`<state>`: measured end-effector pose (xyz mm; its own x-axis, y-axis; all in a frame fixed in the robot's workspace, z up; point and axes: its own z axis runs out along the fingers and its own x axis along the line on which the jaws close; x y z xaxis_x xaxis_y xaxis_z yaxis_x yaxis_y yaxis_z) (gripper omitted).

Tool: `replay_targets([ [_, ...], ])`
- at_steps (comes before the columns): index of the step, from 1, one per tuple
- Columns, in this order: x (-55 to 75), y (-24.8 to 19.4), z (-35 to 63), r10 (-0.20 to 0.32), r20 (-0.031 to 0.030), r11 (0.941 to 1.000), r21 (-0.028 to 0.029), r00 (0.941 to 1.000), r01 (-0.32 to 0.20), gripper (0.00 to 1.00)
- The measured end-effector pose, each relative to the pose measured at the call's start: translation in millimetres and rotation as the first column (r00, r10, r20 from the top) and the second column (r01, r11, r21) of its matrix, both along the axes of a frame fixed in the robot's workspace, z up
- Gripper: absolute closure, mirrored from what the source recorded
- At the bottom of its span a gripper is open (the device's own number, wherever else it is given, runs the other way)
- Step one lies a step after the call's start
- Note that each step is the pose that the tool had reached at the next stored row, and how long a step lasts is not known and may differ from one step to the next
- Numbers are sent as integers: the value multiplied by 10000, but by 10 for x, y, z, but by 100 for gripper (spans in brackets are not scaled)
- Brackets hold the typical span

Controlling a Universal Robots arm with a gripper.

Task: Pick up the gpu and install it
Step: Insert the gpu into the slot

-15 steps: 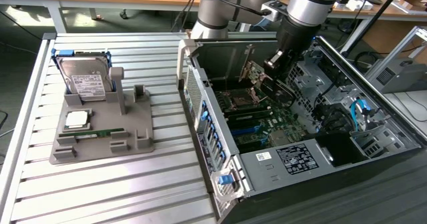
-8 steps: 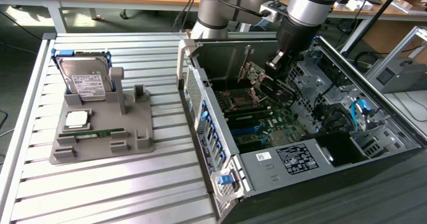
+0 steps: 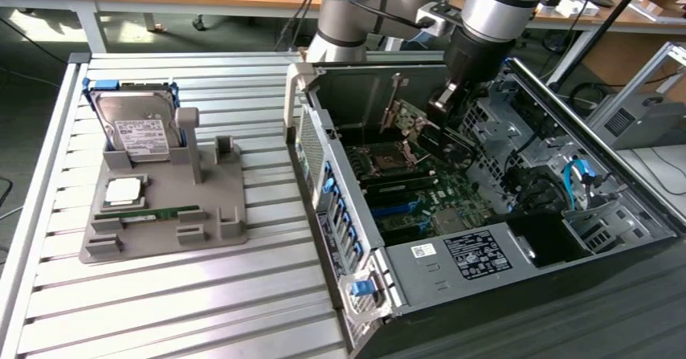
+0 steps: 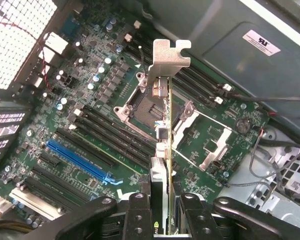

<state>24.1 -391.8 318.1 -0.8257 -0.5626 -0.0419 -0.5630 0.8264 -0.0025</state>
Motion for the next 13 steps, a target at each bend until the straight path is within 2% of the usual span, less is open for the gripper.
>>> replay_targets([
  [13, 0, 0, 0, 946, 1, 9955, 1, 9955, -946, 73],
])
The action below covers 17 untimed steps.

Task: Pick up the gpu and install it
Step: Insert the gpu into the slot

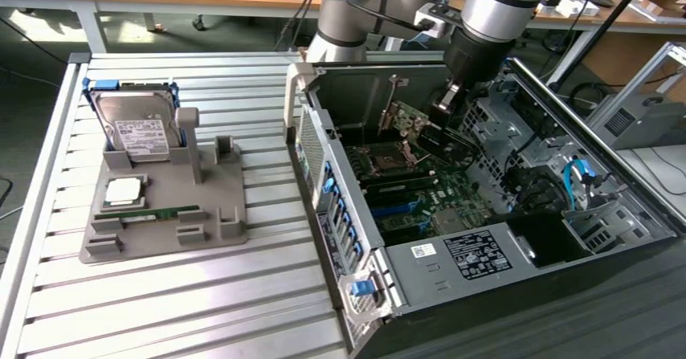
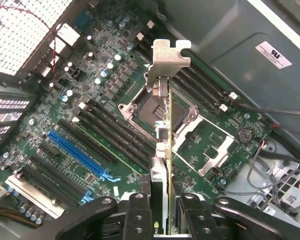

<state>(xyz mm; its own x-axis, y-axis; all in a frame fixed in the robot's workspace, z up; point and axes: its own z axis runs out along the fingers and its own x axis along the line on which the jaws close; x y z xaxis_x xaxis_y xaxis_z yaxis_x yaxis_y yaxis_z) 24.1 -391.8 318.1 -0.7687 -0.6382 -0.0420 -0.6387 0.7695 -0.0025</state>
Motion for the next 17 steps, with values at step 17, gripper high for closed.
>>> replay_targets([
  [17, 0, 0, 0, 1406, 0, 9901, -1, 9901, -1406, 73],
])
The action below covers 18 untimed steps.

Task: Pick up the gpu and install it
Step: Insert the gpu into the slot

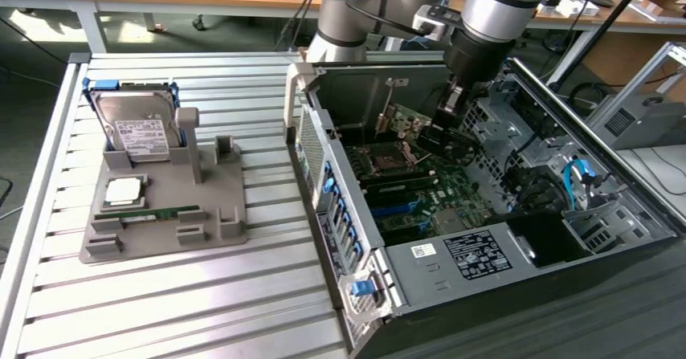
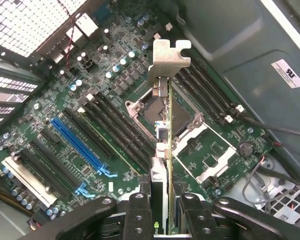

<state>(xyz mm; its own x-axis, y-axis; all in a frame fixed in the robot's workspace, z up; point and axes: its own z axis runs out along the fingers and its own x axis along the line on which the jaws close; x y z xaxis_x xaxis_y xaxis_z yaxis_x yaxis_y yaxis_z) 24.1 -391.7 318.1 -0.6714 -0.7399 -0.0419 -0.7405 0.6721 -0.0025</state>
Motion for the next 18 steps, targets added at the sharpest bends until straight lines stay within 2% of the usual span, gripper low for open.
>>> replay_targets([
  [9, 0, 0, 0, 577, 0, 9983, 0, 9983, -577, 73],
  [18, 0, 0, 0, 1171, 0, 9931, 0, 9931, -1171, 73],
])
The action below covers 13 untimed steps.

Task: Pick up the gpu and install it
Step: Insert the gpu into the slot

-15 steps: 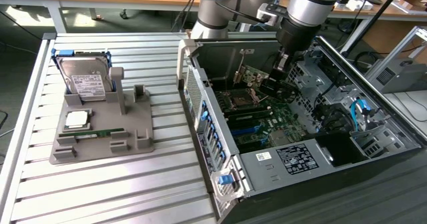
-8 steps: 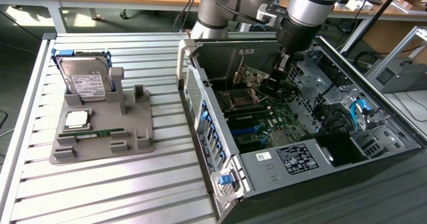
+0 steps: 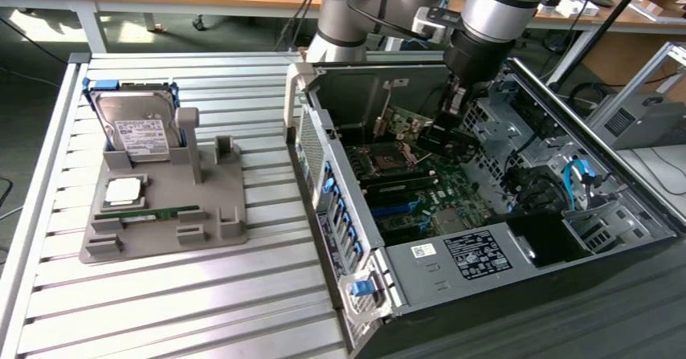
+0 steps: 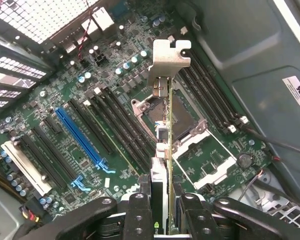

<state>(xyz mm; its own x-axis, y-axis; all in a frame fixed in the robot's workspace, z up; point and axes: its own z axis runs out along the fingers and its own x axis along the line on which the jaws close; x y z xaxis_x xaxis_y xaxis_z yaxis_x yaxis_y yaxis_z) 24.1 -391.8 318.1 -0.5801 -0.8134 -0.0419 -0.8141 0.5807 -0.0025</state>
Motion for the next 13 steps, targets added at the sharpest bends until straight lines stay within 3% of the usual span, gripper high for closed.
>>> replay_targets([
  [13, 0, 0, 0, 847, 0, 9964, 0, 9964, -847, 73],
])
